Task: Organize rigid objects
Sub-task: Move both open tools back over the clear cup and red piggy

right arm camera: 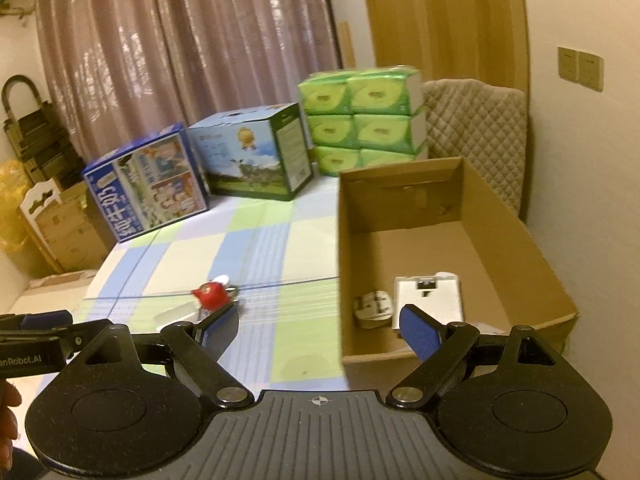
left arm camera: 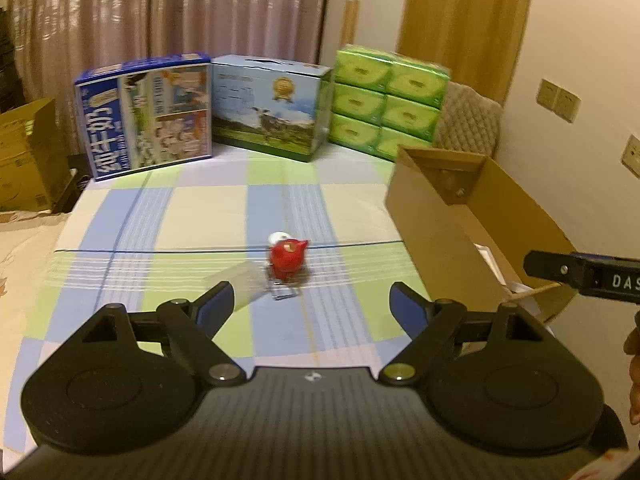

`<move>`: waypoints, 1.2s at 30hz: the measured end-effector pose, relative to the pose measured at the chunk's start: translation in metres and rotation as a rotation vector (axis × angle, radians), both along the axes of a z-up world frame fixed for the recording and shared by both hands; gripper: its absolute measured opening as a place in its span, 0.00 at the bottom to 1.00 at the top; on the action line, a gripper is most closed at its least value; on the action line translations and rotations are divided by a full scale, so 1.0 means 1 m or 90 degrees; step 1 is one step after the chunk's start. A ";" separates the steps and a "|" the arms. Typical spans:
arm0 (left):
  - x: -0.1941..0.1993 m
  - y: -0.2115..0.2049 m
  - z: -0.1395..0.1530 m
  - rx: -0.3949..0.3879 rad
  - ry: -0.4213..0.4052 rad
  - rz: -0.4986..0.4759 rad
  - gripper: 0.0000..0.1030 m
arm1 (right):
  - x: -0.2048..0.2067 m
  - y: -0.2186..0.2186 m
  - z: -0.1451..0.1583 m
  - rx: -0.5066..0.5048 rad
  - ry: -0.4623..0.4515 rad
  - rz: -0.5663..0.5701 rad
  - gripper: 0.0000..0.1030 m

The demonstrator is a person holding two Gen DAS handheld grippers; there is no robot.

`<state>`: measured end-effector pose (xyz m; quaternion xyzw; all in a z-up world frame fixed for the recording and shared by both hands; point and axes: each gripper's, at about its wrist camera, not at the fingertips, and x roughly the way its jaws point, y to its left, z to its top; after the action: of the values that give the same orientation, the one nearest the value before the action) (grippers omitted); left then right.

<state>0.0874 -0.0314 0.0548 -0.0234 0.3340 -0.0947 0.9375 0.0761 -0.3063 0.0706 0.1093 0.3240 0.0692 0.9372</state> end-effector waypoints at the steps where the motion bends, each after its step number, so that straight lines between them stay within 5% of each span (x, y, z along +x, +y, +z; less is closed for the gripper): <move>1: -0.001 0.006 -0.001 -0.002 0.000 0.008 0.80 | 0.000 0.004 -0.001 0.000 0.000 0.005 0.82; 17: 0.013 0.078 -0.022 0.031 0.021 0.064 0.81 | 0.014 0.060 -0.028 0.000 0.008 0.083 0.82; 36: 0.081 0.083 -0.081 0.073 0.043 -0.001 0.81 | 0.071 0.097 -0.072 -0.006 -0.001 0.140 0.82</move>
<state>0.1685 0.0517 -0.0258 0.0273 0.3704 -0.0752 0.9254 0.1474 -0.2091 -0.0012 0.0687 0.3334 0.1703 0.9247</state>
